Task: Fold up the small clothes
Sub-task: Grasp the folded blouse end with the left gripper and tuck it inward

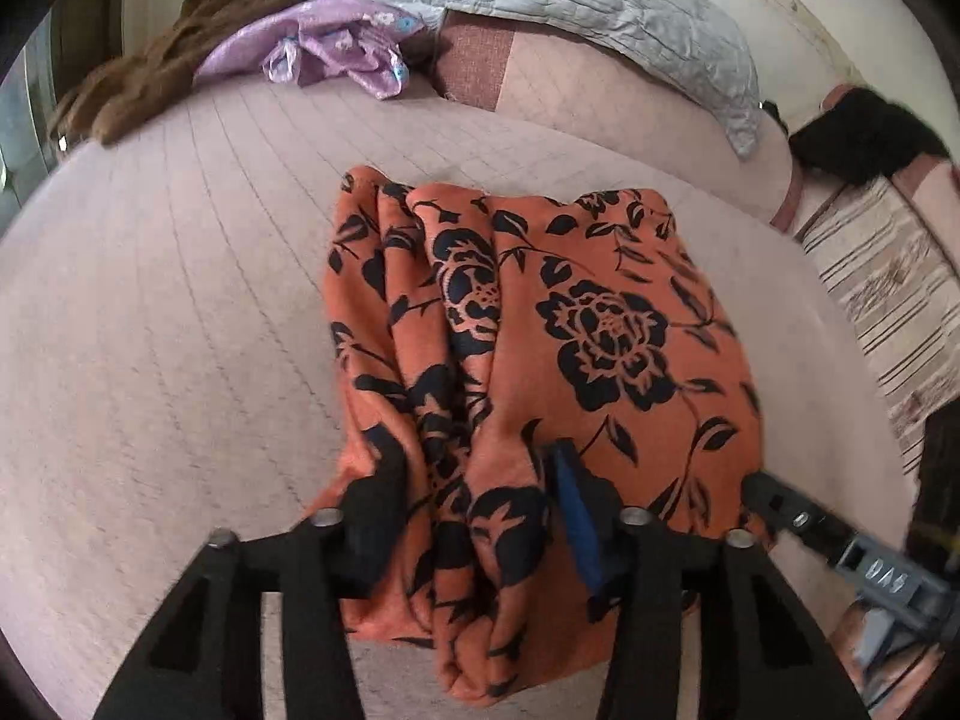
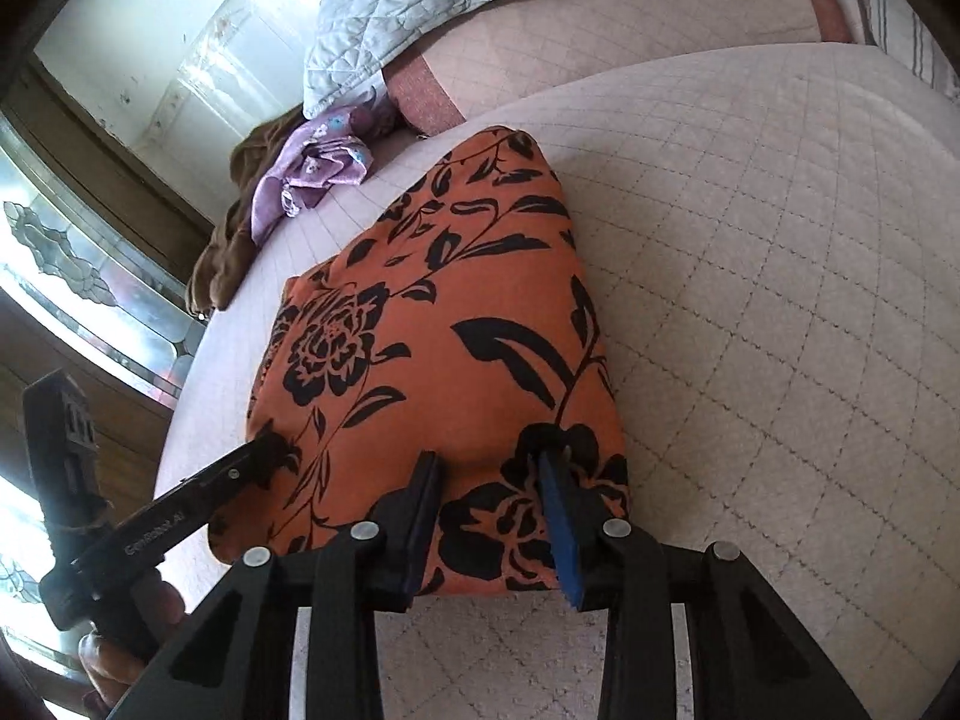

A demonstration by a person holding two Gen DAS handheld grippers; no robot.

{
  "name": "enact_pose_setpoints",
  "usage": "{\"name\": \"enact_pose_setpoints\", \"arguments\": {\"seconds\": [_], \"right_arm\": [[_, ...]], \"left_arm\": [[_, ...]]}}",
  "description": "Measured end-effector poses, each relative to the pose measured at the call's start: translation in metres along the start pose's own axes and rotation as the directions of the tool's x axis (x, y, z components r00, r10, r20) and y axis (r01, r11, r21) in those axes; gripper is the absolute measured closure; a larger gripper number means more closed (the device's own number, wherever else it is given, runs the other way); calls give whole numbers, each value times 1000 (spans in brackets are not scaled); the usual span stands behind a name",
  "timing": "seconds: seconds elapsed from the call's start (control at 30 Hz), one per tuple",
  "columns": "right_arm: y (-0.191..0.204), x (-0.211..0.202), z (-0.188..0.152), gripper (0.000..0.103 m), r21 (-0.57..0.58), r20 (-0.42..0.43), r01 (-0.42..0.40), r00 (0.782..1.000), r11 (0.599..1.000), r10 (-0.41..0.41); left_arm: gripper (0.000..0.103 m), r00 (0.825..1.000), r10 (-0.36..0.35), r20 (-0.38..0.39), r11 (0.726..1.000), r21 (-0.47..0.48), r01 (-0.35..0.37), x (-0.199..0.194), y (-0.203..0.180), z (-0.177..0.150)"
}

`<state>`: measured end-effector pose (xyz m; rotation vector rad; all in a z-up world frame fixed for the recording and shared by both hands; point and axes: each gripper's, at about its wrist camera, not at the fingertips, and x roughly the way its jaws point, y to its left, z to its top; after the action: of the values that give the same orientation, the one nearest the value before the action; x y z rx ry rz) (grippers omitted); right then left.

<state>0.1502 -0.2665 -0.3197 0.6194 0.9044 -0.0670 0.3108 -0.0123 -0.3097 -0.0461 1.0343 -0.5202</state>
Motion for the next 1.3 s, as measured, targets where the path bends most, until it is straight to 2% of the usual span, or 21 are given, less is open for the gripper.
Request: {"name": "enact_pose_setpoints", "arguments": {"seconds": [0.07, 0.1, 0.13, 0.2, 0.27, 0.4, 0.47, 0.57, 0.6, 0.63, 0.7, 0.73, 0.77, 0.87, 0.9, 0.97, 1.07, 1.23, 1.3], "right_arm": [[-6, -7, -6, 66, -5, 5, -10, 1000, 1000, 10], [-7, -6, -7, 66, -8, 5, -12, 1000, 1000, 12], [-7, -6, -6, 66, -8, 4, -13, 1000, 1000, 13], [-7, -5, -5, 66, -8, 4, -16, 1000, 1000, 16], [-6, -4, -6, 65, -11, 9, -15, 1000, 1000, 15], [-4, -8, -9, 66, -14, 27, -21, 999, 1000, 21], [1, -12, -10, 66, -18, 34, -29, 999, 999, 30], [15, -10, -10, 64, -56, 27, -19, 999, 998, 20], [20, -7, -10, 64, -67, 20, -3, 1000, 998, 4], [23, -4, -10, 64, -77, 11, 11, 1000, 997, -10], [26, 2, -11, 64, -99, 3, 35, 999, 994, -35], [26, 3, -12, 64, -107, 9, 41, 999, 993, -41], [25, 3, -13, 64, -109, 13, 40, 999, 993, -39], [19, 0, -15, 63, -94, 19, 15, 1000, 995, -13], [16, -1, -15, 63, -85, 18, 5, 1000, 996, -3], [13, -1, -15, 63, -75, 18, -11, 1000, 997, 13], [14, -2, -15, 63, -85, 20, -9, 1000, 996, 11], [13, -1, -15, 63, -90, 21, -16, 1000, 996, 18], [12, -1, -16, 63, -86, 22, -24, 999, 996, 26]], "left_arm": [[51, 1000, -9, 11, 1000, -12, 9, 0, 1, -1], [66, 1000, -1, 18, 1000, -10, 1, 0, 1, -1], [75, 1000, 4, 25, 1000, -4, -4, -1, 2, 0], [82, 999, 7, 50, 1000, 15, -8, -5, -3, -4], [85, 996, 23, 84, 999, 39, -27, -10, -9, -6], [87, 985, 4, 173, 998, 61, -14, -31, -17, -4], [87, 982, -1, 191, 997, 71, -13, -36, -18, -2], [74, 995, 29, 97, 998, 55, -34, -22, -11, 0], [64, 998, 37, 58, 999, 22, -38, -17, -5, -2], [56, 1000, 16, 25, 999, -36, -15, -12, 5, -4], [53, 999, -45, 9, 992, -118, 46, -12, 20, -7], [53, 998, -65, 19, 987, -145, 67, -17, 28, -7], [53, 998, -56, 41, 986, -154, 62, -23, 33, -8], [50, 991, 55, 126, 990, -139, -37, -48, 44, -12], [49, 990, 52, 133, 990, -134, -34, -51, 47, -15], [49, 990, -21, 140, 990, -135, 40, -56, 51, -18], [49, 974, -175, 147, 978, -89, 189, -60, 41, -22], [51, 965, -234, 117, 966, -83, 244, -44, 27, -18], [51, 954, -282, 99, 952, -95, 291, -34, 22, -12]]}}
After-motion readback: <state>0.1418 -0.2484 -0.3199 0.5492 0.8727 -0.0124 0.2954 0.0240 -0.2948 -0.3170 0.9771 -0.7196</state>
